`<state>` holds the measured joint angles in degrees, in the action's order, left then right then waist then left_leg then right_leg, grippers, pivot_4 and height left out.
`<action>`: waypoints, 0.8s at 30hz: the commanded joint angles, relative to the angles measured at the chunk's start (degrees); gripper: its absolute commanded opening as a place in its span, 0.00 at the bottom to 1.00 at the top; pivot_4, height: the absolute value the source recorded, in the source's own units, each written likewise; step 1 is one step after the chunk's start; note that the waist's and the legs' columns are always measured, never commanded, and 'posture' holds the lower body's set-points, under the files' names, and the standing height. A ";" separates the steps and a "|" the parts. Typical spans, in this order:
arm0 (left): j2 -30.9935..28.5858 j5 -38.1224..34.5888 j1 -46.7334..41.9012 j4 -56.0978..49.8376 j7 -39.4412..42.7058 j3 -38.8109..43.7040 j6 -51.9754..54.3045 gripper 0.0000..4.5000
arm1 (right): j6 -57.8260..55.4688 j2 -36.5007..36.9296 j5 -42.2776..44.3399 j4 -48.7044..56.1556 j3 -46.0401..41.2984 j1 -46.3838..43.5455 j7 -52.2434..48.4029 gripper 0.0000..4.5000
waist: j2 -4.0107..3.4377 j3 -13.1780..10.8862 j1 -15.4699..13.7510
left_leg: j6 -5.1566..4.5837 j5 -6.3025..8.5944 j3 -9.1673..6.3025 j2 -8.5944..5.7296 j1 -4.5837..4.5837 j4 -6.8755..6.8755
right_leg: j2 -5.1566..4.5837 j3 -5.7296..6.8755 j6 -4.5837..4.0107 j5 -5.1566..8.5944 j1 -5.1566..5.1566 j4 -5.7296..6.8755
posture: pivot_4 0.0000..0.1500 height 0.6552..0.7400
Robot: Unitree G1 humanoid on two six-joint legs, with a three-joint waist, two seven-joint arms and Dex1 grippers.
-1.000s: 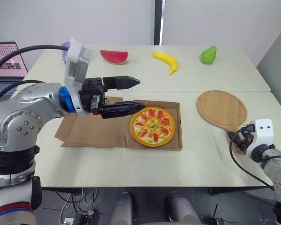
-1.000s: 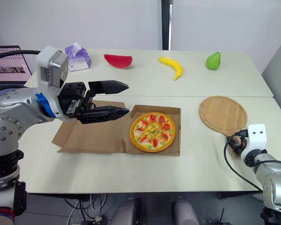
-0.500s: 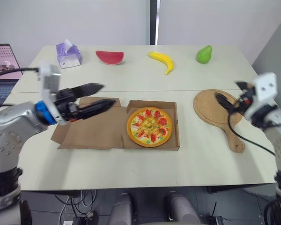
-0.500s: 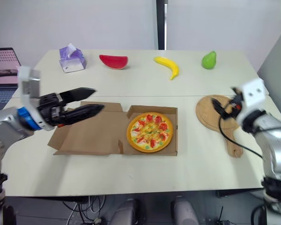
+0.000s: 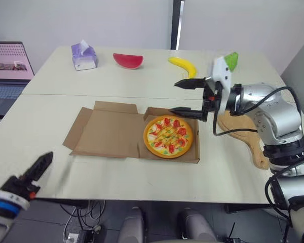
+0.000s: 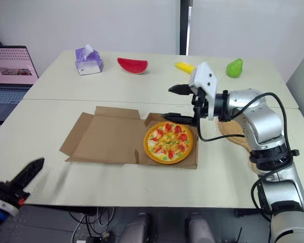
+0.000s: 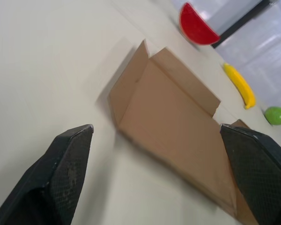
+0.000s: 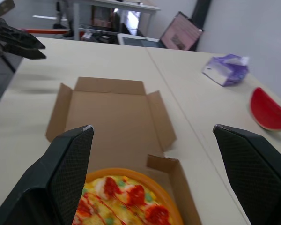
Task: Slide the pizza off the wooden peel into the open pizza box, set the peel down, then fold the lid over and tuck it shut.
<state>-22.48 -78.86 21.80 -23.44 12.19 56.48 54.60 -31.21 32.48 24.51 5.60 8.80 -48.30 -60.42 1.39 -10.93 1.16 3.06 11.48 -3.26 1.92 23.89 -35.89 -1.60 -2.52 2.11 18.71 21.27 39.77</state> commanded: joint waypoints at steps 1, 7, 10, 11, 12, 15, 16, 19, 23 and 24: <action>3.37 -4.05 1.22 -2.17 -3.90 -2.99 -2.88 1.00 | -1.17 -0.46 1.18 3.24 0.19 -2.01 -0.81 0.98 | 0.00 0.00 -0.26 | 0.00 0.00 0.03 -0.03 0.00 -0.01 | -0.02 -0.01 0.00 0.00 -0.02 -0.01 | 1.00 1.00; 5.34 -2.63 -2.04 0.34 -7.16 -10.44 -6.82 1.00 | -2.47 -0.55 0.70 4.93 0.58 -2.02 -0.49 0.98 | 0.06 0.04 -0.22 | 0.00 -0.01 0.16 -0.24 0.00 -0.03 | 0.33 0.04 0.01 0.00 0.00 -0.02 | 1.00 1.00; 5.06 -0.59 -6.07 3.80 -8.06 -13.98 -8.59 1.00 | -3.00 -0.02 0.49 5.49 0.43 -1.59 -0.32 0.98 | 0.05 0.04 -0.17 | 0.00 0.00 0.22 -0.26 -0.01 0.00 | 0.43 0.05 0.00 0.00 0.05 0.00 | 1.00 1.00; 5.18 -0.36 -7.28 4.80 -8.54 -14.55 -9.25 1.00 | -3.07 0.14 0.31 5.68 0.45 -1.41 -0.18 0.98 | 0.05 0.04 -0.15 | 0.00 -0.01 0.18 -0.25 0.00 -0.01 | 0.46 0.07 0.00 -0.01 0.05 0.01 | 1.00 1.00; 5.12 0.14 -8.15 5.58 -9.01 -15.07 -9.83 1.00 | -3.09 0.36 0.18 5.92 0.47 -1.21 -0.16 0.98 | 0.05 0.04 -0.14 | 0.00 0.00 0.19 -0.24 -0.01 -0.01 | 0.47 0.07 -0.01 -0.01 0.05 0.01 | 1.00 1.00; 5.21 -0.03 -10.00 7.34 -10.28 -15.57 -11.43 1.00 | -3.53 0.77 0.32 6.68 0.15 -0.82 0.09 0.98 | 0.05 0.04 0.03 | 0.00 0.00 0.22 -0.25 -0.01 0.00 | 0.46 0.05 -0.01 -0.01 0.06 0.00 | 1.00 1.00; 4.85 0.15 -10.22 7.73 -10.04 -15.85 -11.56 1.00 | -3.77 0.81 0.40 6.95 -0.01 -0.80 0.26 0.98 | 0.05 0.04 0.17 | 0.00 0.00 0.22 -0.24 -0.01 0.00 | 0.46 0.05 -0.01 -0.01 0.05 0.00 | 1.00 1.00; 4.20 0.00 -11.32 8.99 -9.63 -16.34 -11.95 1.00 | -4.38 1.04 0.60 7.70 -0.39 -0.69 0.60 0.98 | 0.05 0.04 0.25 | 0.00 0.00 0.20 -0.24 -0.01 0.01 | 0.46 0.06 -0.01 -0.01 0.05 0.02 | 1.00 1.00; 3.44 0.84 -11.88 10.30 -8.85 -17.79 -11.76 0.87 | -4.88 1.38 0.80 8.47 -0.62 -0.35 1.09 1.00 | 0.05 0.04 0.23 | 0.00 0.00 0.20 -0.26 -0.01 0.01 | 0.45 0.07 -0.01 -0.01 0.05 0.01 | 1.00 1.00; 3.42 0.87 -11.96 10.33 -8.57 -18.08 -11.80 0.80 | -4.99 1.39 0.86 8.63 -0.64 -0.29 1.19 1.00 | 0.05 0.04 0.23 | 0.00 0.00 0.19 -0.26 -0.01 0.01 | 0.46 0.08 0.00 -0.01 0.05 0.01 | 1.00 1.00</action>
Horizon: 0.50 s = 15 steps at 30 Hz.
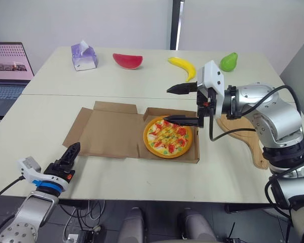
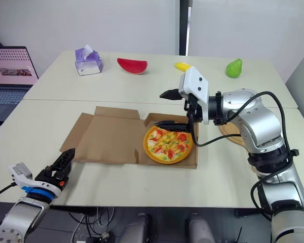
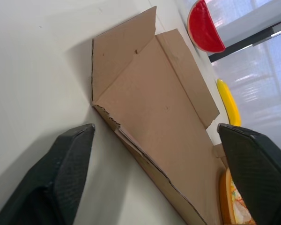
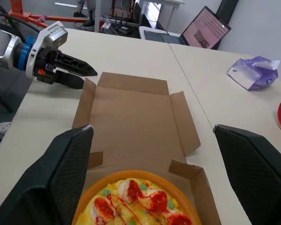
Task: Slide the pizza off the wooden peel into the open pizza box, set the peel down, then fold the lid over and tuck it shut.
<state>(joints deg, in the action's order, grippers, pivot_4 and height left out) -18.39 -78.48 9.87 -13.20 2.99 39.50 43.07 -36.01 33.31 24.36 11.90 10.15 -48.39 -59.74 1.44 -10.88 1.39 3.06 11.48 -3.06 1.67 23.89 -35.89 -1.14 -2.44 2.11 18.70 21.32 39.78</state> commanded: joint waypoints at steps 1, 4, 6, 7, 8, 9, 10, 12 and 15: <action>-0.63 0.54 -0.21 0.21 0.73 -1.25 -0.49 0.74 | -0.24 0.53 0.99 2.41 -1.96 -0.15 0.59 1.00 | 0.00 0.00 0.00 | 0.00 0.00 0.01 0.00 0.00 0.00 | 0.00 -0.01 0.00 0.00 0.00 0.00 | 1.00 1.00; -0.20 -0.08 -0.82 0.50 -0.01 -1.05 -1.33 0.52 | -0.10 0.62 0.73 2.62 -1.75 0.27 0.61 1.00 | 0.00 0.00 0.01 | 0.00 0.00 -0.01 0.01 0.01 0.00 | 0.00 0.00 0.00 0.00 0.00 -0.01 | 1.00 1.00; -0.29 -0.33 -0.76 0.44 -0.04 -0.99 -1.37 0.38 | -0.15 0.65 0.68 2.78 -1.71 0.42 0.66 1.00 | 0.00 0.00 0.07 | 0.00 0.00 -0.01 0.02 0.00 0.00 | 0.00 0.00 0.00 0.00 0.00 -0.01 | 1.00 1.00; -0.41 -0.40 -0.64 0.44 0.07 -0.93 -1.37 0.33 | -0.24 0.62 0.69 2.91 -1.69 0.44 0.74 1.00 | 0.00 0.00 0.08 | 0.00 0.00 0.00 0.02 0.00 0.02 | 0.00 -0.01 0.00 0.00 0.01 -0.01 | 1.00 1.00; -0.53 -0.44 -0.46 0.48 0.13 -0.84 -1.43 0.25 | -0.27 0.62 0.68 2.96 -1.69 0.45 0.77 1.00 | 0.00 0.00 0.09 | 0.00 0.00 0.01 0.02 0.00 0.03 | 0.00 -0.01 0.00 0.00 0.03 -0.01 | 1.00 1.00; -0.59 -0.64 -0.26 0.52 0.16 -0.63 -1.56 0.18 | -0.33 0.61 0.70 3.05 -1.69 0.48 0.82 1.00 | 0.00 0.00 0.09 | 0.00 0.00 0.01 0.02 0.00 0.03 | 0.00 -0.01 0.00 0.00 0.03 -0.01 | 1.00 1.00; -0.59 -1.12 -0.05 0.38 0.01 -0.35 -1.69 0.10 | -0.30 0.67 0.71 3.07 -1.71 0.53 0.79 1.00 | 0.00 0.00 0.09 | 0.00 0.00 0.01 0.02 0.00 0.04 | 0.00 -0.01 0.00 0.00 0.03 -0.01 | 1.00 1.00; -0.74 -1.82 0.48 -0.15 -0.19 0.00 -1.78 0.00 | -0.20 0.78 0.71 2.99 -1.78 0.66 0.69 1.00 | 0.00 0.00 0.09 | 0.00 0.00 0.00 0.02 0.01 0.03 | 0.00 -0.01 0.00 0.00 0.03 -0.01 | 1.00 1.00; -1.04 -2.30 0.91 -0.45 -0.23 0.06 -1.92 0.00 | -0.10 0.61 0.68 2.86 -1.67 0.64 0.77 1.00 | 0.00 0.00 0.14 | 0.00 0.00 0.01 0.02 0.00 0.04 | 0.00 -0.02 0.00 0.00 0.03 -0.02 | 1.00 1.00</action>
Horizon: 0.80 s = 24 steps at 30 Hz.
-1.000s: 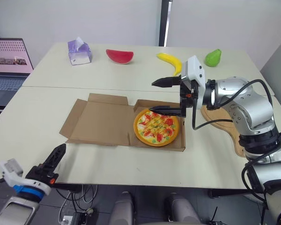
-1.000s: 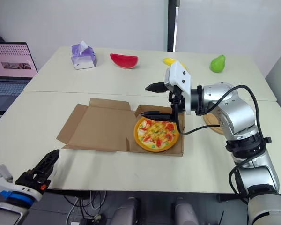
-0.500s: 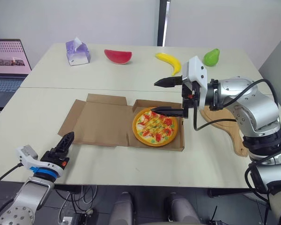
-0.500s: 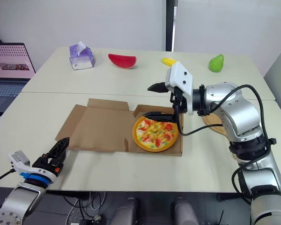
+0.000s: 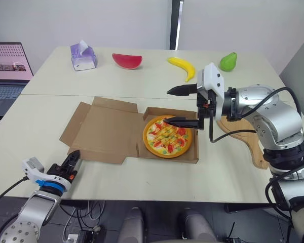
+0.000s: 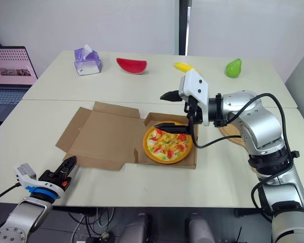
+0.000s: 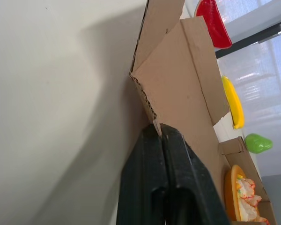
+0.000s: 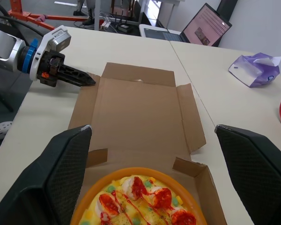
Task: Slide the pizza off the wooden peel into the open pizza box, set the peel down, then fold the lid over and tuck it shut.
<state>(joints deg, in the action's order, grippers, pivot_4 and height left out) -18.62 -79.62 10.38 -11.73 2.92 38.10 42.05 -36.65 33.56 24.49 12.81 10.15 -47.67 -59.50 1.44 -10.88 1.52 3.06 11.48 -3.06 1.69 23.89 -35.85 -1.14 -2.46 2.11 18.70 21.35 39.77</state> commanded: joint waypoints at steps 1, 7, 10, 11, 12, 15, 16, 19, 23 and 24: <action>-0.89 -1.29 0.43 -1.93 -0.18 1.42 -1.04 0.00 | 0.60 0.28 0.57 1.89 -1.63 -0.08 0.53 1.00 | 0.00 0.00 0.03 | 0.00 0.00 0.00 0.01 0.00 0.01 | 0.00 0.00 0.00 0.00 0.00 0.00 | 1.00 1.00; -2.51 0.48 0.17 -4.99 1.75 0.81 -2.25 0.00 | 1.76 0.10 -0.28 0.25 -1.51 0.21 0.65 1.00 | 0.01 -0.01 0.02 | 0.00 0.00 0.00 0.01 0.00 0.02 | 0.00 0.00 0.00 0.00 0.01 -0.01 | 1.00 1.00; -5.71 3.91 -0.62 -7.74 3.63 0.34 -3.37 0.00 | 4.39 0.57 -2.36 -3.57 -1.57 0.58 0.58 1.00 | 0.01 -0.01 0.00 | 0.00 0.00 -0.02 0.01 0.00 0.02 | 0.01 0.00 0.00 0.00 0.00 -0.03 | 1.00 1.00; -8.61 6.88 -1.77 -10.09 3.99 -0.64 -3.62 0.00 | 6.55 0.96 -3.44 -6.14 -1.47 1.03 0.01 1.00 | 0.01 -0.01 -0.02 | 0.00 0.00 -0.01 0.00 0.00 0.02 | 0.01 0.00 0.00 0.00 -0.01 -0.04 | 1.00 1.00; -10.65 9.04 -2.56 -11.73 4.22 -1.39 -3.82 0.00 | 8.17 1.20 -4.20 -7.98 -1.40 1.34 -0.44 1.00 | 0.04 -0.02 -0.07 | 0.01 0.00 -0.01 0.00 0.00 0.03 | 0.02 0.01 0.00 0.00 -0.01 -0.06 | 1.00 1.00; -16.00 13.49 -5.83 -12.90 7.28 -3.61 -4.39 0.00 | 12.66 1.03 -6.06 -14.53 -1.77 1.02 -1.15 0.92 | 0.01 -0.05 -0.10 | 0.01 -0.01 0.03 -0.02 0.01 0.05 | 0.04 -0.01 -0.01 0.00 -0.03 -0.17 | 1.00 1.00; -17.74 15.05 -7.26 -12.97 8.37 -4.56 -4.48 0.00 | 14.83 1.24 -7.38 -16.98 -1.50 0.78 -1.40 0.88 | 0.01 -0.05 -0.04 | 0.01 -0.01 0.06 -0.04 0.01 0.06 | 0.03 -0.03 0.00 0.00 -0.02 -0.19 | 1.00 1.00; -20.92 19.19 -13.20 -12.23 10.52 -8.12 -5.09 0.00 | 22.82 1.27 -13.20 -26.33 0.02 -0.68 0.21 0.64 | 0.00 -0.06 0.06 | 0.01 -0.01 0.11 -0.02 0.02 0.13 | 0.04 -0.04 0.01 -0.01 -0.01 -0.31 | 1.00 1.00; -22.13 23.78 -20.00 -10.59 13.88 -12.70 -6.13 0.00 | 33.48 0.58 -19.84 -39.31 1.89 -2.71 1.46 0.31 | 0.00 -0.06 0.13 | 0.01 -0.01 0.15 -0.02 0.04 0.17 | 0.04 -0.04 0.02 -0.01 0.02 -0.33 | 1.00 1.00; -22.09 24.98 -22.51 -9.60 15.10 -14.30 -6.48 0.00 | 36.43 0.15 -21.50 -43.78 2.09 -3.43 2.63 0.24 | 0.00 -0.06 0.13 | 0.01 -0.01 0.14 -0.02 0.04 0.18 | 0.05 -0.03 0.02 -0.01 0.02 -0.34 | 1.00 1.00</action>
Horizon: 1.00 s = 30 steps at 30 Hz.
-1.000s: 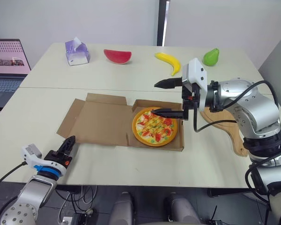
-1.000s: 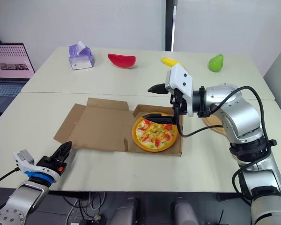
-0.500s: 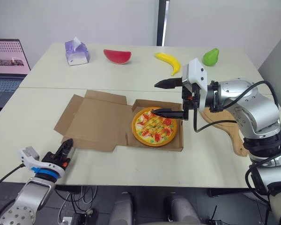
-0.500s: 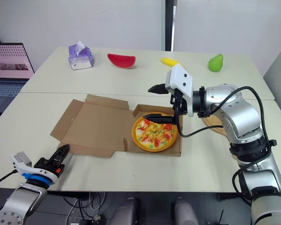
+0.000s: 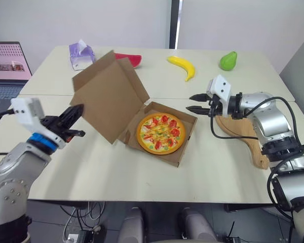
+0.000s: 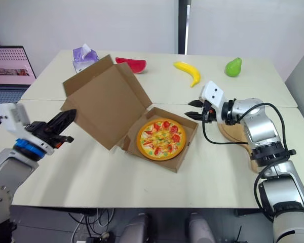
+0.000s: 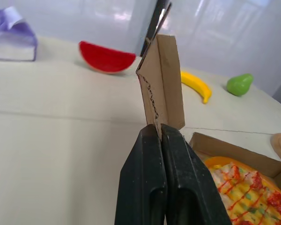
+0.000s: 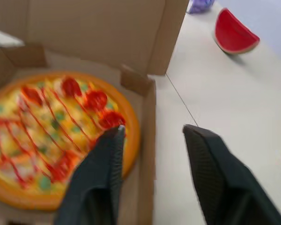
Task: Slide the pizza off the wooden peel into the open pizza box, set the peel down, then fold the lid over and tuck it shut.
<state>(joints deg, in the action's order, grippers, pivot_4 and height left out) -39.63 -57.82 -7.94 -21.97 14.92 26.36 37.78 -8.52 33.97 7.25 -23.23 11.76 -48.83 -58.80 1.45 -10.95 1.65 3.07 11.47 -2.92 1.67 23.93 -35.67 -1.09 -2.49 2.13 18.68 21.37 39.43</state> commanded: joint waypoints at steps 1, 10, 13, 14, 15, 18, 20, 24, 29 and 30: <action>-1.08 4.63 -6.65 1.95 4.56 -4.20 -2.80 0.00 | 10.79 -0.73 -5.75 -12.10 0.53 -3.17 3.52 0.15 | 0.00 0.00 -0.01 | 0.00 0.00 0.00 -0.01 -0.01 0.00 | 0.00 0.00 0.00 0.00 -0.02 0.01 | 1.00 1.00; -0.75 15.53 -19.20 13.09 13.89 -11.55 -7.69 0.00 | 21.61 -2.10 -13.20 -29.78 0.90 -6.96 8.73 0.00 | 0.01 -0.04 0.16 | 0.02 -0.01 0.04 -0.01 0.05 0.00 | 0.00 -0.01 0.03 -0.02 0.04 0.00 | 1.00 1.00; -0.62 20.40 -21.57 16.02 16.62 -14.06 -10.90 0.00 | 19.79 -2.54 -11.79 -26.80 0.62 -4.82 4.75 0.00 | 0.00 -0.04 0.19 | 0.02 -0.01 0.03 -0.01 0.05 0.07 | 0.00 0.00 0.03 -0.02 0.05 -0.03 | 1.00 1.00; 0.11 21.64 -22.65 17.09 16.94 -14.53 -12.15 0.00 | 18.53 -2.68 -11.26 -24.40 0.70 -3.34 3.41 0.00 | 0.00 -0.04 0.17 | 0.02 -0.01 0.04 -0.01 0.05 0.07 | 0.00 -0.01 0.03 -0.02 0.05 -0.02 | 1.00 1.00; 0.99 22.43 -23.91 18.13 17.10 -14.87 -12.98 0.00 | 17.11 -2.86 -10.67 -21.46 0.72 -1.60 2.39 0.00 | 0.00 -0.04 0.13 | 0.02 -0.01 0.03 -0.01 0.05 0.07 | 0.00 -0.01 0.03 -0.02 0.04 -0.03 | 1.00 1.00; 2.71 25.93 -27.07 21.13 17.63 -16.20 -15.84 0.00 | 12.10 -3.02 -8.95 -11.34 0.66 3.48 -0.34 0.00 | 0.00 -0.04 -0.07 | 0.02 -0.01 -0.01 -0.01 0.07 0.04 | -0.01 0.04 0.04 -0.02 0.02 -0.01 | 1.00 1.00; 3.57 28.89 -28.97 23.60 17.48 -16.95 -18.24 0.00 | 7.15 -2.77 -7.50 -3.79 0.56 6.57 -1.76 0.00 | 0.00 -0.04 -0.07 | 0.01 -0.01 -0.03 -0.02 0.11 -0.03 | -0.01 0.05 0.04 -0.03 0.03 0.02 | 1.00 1.00; 5.85 33.20 -31.96 28.70 17.10 -17.71 -22.86 0.00 | -1.90 -2.41 -5.28 11.25 1.28 13.06 -3.44 0.00 | 0.00 -0.04 -0.07 | 0.01 -0.01 -0.05 -0.02 0.11 -0.05 | -0.01 0.07 0.05 -0.03 0.03 0.04 | 1.00 1.00; 8.79 34.72 -33.46 30.36 18.38 -18.41 -24.53 0.00 | -11.90 -3.76 -2.08 25.75 1.95 17.99 -2.54 0.00 | 0.00 -0.04 0.18 | 0.01 -0.01 -0.07 -0.02 0.16 -0.05 | 0.00 0.08 0.05 -0.02 0.07 0.07 | 1.00 1.00; 9.10 34.85 -33.60 30.52 18.46 -18.35 -24.65 0.00 | -13.59 -4.15 -1.42 27.50 1.96 18.37 -2.14 0.00 | 0.00 -0.04 0.19 | 0.01 -0.01 -0.07 -0.01 0.15 -0.06 | 0.01 0.08 0.05 -0.02 0.07 0.08 | 1.00 1.00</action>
<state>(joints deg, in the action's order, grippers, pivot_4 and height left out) -30.58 -23.51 -39.96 9.67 33.00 7.54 14.60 -19.49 30.45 3.63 -0.92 14.30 -30.20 -61.23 1.45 -10.99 1.84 3.08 11.46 -3.00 1.66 24.08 -35.74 -1.08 -2.41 2.17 18.66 21.44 39.53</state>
